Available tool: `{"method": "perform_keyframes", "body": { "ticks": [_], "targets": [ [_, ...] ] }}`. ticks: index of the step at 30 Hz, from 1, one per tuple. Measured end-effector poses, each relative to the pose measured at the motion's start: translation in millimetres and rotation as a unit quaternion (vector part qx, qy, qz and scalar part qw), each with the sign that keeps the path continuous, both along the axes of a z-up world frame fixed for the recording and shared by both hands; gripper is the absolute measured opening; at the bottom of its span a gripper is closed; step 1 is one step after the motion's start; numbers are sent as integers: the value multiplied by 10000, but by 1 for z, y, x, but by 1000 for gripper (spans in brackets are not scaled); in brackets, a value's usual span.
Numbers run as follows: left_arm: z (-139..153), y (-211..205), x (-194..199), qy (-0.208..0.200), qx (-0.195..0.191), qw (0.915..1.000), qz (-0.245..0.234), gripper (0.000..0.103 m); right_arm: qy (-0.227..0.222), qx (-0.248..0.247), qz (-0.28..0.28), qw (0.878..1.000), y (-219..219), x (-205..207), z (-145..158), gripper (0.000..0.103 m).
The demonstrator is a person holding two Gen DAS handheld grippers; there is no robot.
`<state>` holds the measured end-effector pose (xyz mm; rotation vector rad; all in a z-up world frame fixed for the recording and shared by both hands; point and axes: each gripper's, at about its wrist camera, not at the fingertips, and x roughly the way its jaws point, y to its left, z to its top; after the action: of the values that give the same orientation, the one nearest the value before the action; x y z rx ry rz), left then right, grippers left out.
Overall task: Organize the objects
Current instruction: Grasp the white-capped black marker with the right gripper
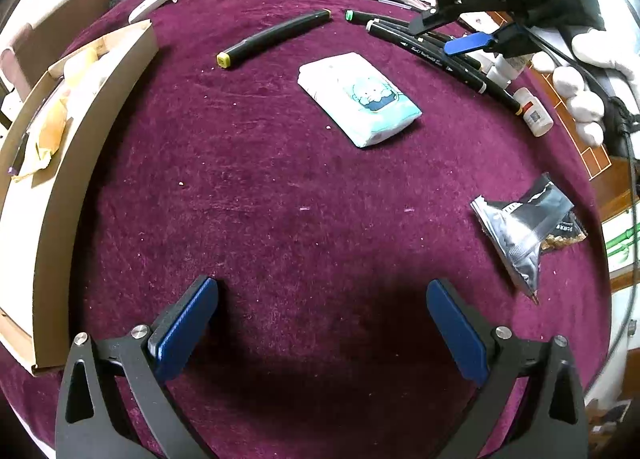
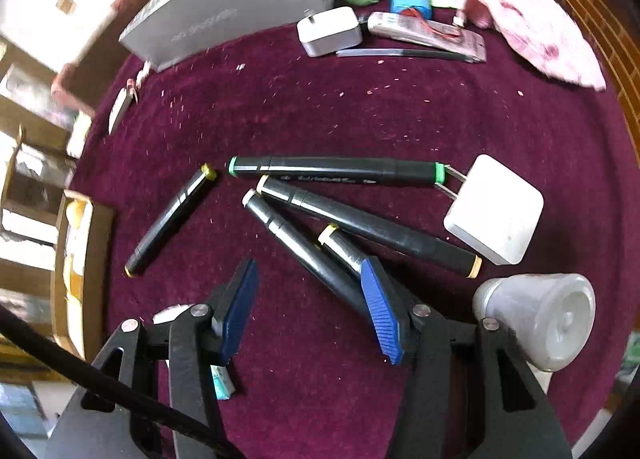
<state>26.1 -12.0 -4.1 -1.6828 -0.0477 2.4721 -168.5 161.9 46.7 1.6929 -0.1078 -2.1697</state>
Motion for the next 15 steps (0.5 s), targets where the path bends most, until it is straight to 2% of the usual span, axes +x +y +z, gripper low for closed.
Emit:
{"method": "perform_keyframes", "body": {
  "ticks": [3,5,8,11,13,15],
  "targets": [
    [1,1,2,-6,-76,10000,-5,101,-7,-1,169,9999,-8,5,0,52],
    [0,2,3,-8,-88,10000,-5,101,83,153,-26,9998,-5,0,0,52],
    [1,2,5,-4,-99,10000,5,101,-58,-131,-153,9998,2,-8,-1,52],
    [1,2,6,6,-130,9999,-5,101,-307,-157,368,9987,-11,0,-4,53],
    [1,3,5,-9,-152,9999,-1,101,-1061,-486,705,9907,-20,6,-22,53],
    [1,2,5,-10,-133,9999,14,101,-882,-573,542,9930,-16,8,-17,53]
  ]
}}
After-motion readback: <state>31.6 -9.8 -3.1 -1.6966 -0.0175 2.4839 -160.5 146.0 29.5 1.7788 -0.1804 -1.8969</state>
